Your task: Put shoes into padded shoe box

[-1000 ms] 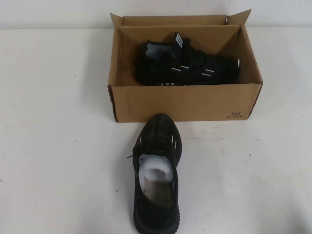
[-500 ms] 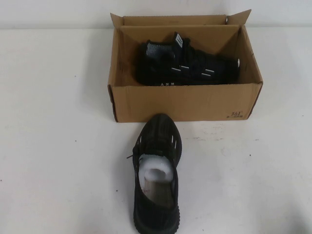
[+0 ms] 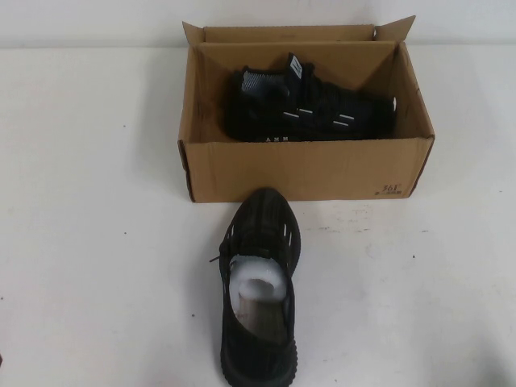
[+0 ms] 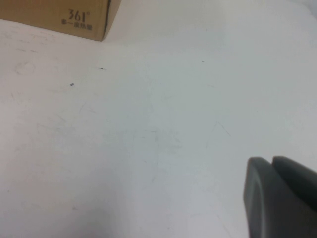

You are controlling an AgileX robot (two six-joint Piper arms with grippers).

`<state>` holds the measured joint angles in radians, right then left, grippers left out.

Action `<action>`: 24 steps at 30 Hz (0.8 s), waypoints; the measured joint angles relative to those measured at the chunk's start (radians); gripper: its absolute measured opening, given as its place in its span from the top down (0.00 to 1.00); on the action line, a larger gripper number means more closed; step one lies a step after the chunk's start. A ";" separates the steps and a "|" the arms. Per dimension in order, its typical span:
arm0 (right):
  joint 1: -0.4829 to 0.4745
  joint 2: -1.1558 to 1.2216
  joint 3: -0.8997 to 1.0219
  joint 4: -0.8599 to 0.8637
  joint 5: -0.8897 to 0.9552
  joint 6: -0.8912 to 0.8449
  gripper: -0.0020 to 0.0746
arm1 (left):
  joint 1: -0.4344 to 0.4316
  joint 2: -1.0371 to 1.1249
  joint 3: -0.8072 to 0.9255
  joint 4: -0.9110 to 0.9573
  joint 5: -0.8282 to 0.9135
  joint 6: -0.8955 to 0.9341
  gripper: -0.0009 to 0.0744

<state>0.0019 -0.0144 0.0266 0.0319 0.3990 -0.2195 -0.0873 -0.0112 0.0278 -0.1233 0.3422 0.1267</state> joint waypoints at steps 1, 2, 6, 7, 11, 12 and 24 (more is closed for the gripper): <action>0.000 0.000 0.000 0.000 0.000 0.000 0.98 | 0.000 0.000 0.000 -0.047 -0.015 -0.012 0.99; 0.000 0.000 0.000 0.000 0.000 0.000 0.98 | 0.000 0.000 0.000 -0.104 -0.033 -0.028 0.99; 0.000 0.000 0.000 0.000 0.000 0.000 0.98 | 0.000 0.000 0.000 -0.358 -0.110 -0.082 0.99; 0.000 0.000 0.000 0.000 0.000 0.000 0.98 | 0.000 0.000 0.000 -0.426 -0.129 -0.089 0.99; 0.000 0.000 0.000 0.000 0.000 0.000 0.98 | 0.000 0.000 0.000 -0.569 -0.189 -0.093 0.99; 0.000 0.000 0.000 0.000 0.000 0.000 0.98 | 0.000 0.000 0.000 -0.579 -0.205 -0.094 0.99; 0.000 0.000 0.000 0.000 0.000 0.000 0.98 | 0.000 0.192 -0.323 -0.504 0.144 -0.084 0.99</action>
<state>0.0019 -0.0144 0.0266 0.0319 0.3990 -0.2195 -0.0873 0.1806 -0.2954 -0.6269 0.4860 0.0428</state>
